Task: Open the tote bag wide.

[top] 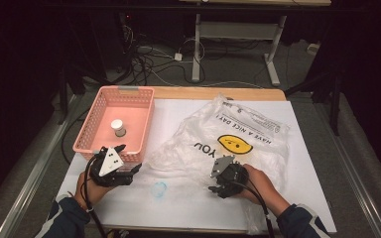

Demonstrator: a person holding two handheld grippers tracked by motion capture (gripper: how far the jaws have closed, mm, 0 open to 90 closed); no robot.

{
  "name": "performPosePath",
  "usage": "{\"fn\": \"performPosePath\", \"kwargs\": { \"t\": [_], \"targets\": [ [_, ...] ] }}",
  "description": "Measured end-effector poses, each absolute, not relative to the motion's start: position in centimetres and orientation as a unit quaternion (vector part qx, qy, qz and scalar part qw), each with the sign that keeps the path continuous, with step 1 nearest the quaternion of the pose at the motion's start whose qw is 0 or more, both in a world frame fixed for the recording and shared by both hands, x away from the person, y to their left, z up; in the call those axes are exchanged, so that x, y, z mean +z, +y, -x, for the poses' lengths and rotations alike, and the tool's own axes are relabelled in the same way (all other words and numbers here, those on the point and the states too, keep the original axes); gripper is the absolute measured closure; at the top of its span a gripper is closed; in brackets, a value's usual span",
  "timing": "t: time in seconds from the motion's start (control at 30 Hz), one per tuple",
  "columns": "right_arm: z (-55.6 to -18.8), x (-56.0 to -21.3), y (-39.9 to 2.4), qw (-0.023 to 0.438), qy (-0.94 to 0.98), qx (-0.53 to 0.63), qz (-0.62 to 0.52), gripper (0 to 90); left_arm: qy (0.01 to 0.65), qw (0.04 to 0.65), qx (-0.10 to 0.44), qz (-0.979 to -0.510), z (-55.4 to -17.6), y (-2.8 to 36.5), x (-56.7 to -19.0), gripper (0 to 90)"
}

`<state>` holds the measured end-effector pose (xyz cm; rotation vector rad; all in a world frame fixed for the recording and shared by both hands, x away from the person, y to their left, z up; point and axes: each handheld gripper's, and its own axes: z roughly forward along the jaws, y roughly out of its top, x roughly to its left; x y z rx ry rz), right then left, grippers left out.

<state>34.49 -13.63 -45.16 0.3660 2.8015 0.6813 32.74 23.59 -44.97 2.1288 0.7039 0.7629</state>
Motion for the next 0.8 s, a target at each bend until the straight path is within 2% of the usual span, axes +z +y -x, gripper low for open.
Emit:
{"fn": "performPosePath", "kwargs": {
  "t": [0.03,0.13,0.2,0.4,0.6,0.8],
  "targets": [
    [-34.4,-45.2,-13.6,0.115,0.958,0.231,-0.124,49.0,0.275,0.377,0.298,-0.833,-32.7,23.6,-45.0,19.0],
    [-34.4,-45.4,-13.4,0.121,0.959,0.227,-0.119,57.3,0.275,0.377,0.298,-0.833,-32.8,23.6,-45.0,19.0],
    [-34.4,-45.4,-13.5,0.127,0.958,0.227,-0.121,66.9,0.275,0.376,0.297,-0.833,-32.8,23.6,-45.0,19.0],
    [-34.8,-45.5,-13.8,0.134,0.954,0.23,-0.141,88.2,0.274,0.374,0.296,-0.835,-32.8,23.6,-45.0,19.0],
    [-35.1,-44.6,-14.2,0.147,0.941,0.26,-0.156,90.0,0.275,0.375,0.298,-0.834,-32.8,23.6,-45.0,19.0],
    [-35.7,-42.6,-14.6,0.192,0.919,0.301,-0.17,90.0,0.278,0.379,0.304,-0.829,-32.9,24.0,-44.6,19.0]
  ]
}}
